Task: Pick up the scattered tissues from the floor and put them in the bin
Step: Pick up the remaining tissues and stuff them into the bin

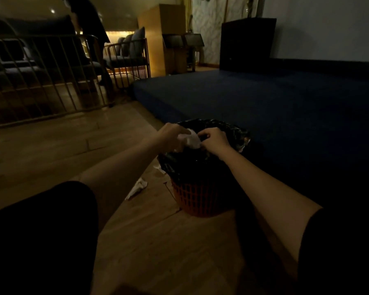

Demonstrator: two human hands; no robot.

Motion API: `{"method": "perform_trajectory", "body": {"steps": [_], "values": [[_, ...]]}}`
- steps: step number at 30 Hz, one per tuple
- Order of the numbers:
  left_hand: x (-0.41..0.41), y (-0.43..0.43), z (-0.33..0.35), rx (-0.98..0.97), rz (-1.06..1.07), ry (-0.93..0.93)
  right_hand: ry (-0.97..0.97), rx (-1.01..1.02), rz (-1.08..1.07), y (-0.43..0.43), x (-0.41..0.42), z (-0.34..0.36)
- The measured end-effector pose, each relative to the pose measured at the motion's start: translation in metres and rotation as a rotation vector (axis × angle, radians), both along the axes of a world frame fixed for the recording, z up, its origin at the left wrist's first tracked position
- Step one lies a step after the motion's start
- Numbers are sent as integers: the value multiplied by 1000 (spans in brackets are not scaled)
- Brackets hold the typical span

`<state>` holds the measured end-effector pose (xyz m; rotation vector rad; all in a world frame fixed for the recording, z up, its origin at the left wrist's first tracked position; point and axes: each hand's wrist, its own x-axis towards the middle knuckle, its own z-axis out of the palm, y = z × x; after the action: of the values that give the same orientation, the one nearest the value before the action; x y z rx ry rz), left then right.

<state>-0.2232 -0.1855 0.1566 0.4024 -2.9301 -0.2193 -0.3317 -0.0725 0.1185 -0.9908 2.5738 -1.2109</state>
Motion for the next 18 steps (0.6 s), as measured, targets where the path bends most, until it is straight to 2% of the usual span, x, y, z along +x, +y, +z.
{"method": "perform_trajectory", "body": {"steps": [3,6,9,11,13,15,18], "values": [[-7,-29,-9,-74,-78,-59,87,38,-5,-10,4,-8],[-6,-77,-12,-104,-105,15,234,26,29,-23,15,-2],[3,-128,-30,-56,-48,168,360,-37,59,-41,36,9],[13,-162,-55,4,55,186,438,-100,120,-58,53,15],[22,-192,-87,68,102,33,507,-161,192,-83,72,17],[24,-215,-120,90,68,-226,519,-209,248,-114,88,9],[16,-246,-162,78,6,-472,446,-143,282,-173,100,-28]]}}
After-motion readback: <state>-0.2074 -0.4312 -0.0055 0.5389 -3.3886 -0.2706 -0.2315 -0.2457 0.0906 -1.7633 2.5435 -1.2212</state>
